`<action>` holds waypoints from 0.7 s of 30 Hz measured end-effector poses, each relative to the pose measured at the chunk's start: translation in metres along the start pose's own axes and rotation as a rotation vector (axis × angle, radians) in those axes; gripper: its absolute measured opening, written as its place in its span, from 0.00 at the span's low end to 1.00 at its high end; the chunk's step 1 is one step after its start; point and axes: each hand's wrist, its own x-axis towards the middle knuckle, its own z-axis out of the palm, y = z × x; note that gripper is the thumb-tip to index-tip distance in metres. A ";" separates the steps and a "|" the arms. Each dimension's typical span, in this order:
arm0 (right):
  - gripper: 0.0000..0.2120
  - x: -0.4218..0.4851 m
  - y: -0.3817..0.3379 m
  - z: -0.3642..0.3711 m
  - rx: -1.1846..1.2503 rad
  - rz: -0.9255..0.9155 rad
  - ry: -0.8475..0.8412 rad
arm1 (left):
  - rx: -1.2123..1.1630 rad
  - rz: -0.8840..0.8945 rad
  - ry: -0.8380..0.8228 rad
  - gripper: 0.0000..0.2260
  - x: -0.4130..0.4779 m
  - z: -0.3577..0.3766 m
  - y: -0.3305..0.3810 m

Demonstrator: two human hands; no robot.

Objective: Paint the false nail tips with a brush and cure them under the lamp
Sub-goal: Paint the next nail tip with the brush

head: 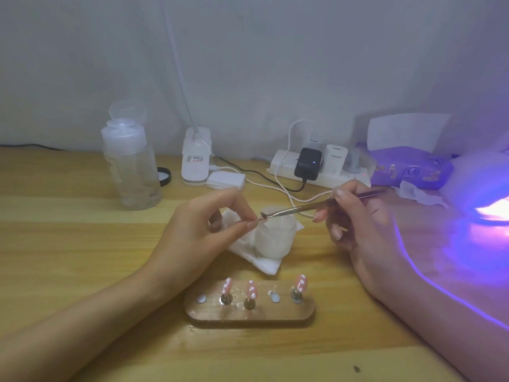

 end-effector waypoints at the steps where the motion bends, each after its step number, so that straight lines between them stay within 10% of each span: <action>1: 0.12 0.000 0.000 -0.001 -0.004 0.013 0.022 | 0.003 -0.001 0.002 0.05 0.000 0.000 0.000; 21: 0.13 0.000 0.000 -0.002 0.024 -0.031 0.030 | 0.009 -0.011 -0.009 0.05 -0.001 0.000 0.000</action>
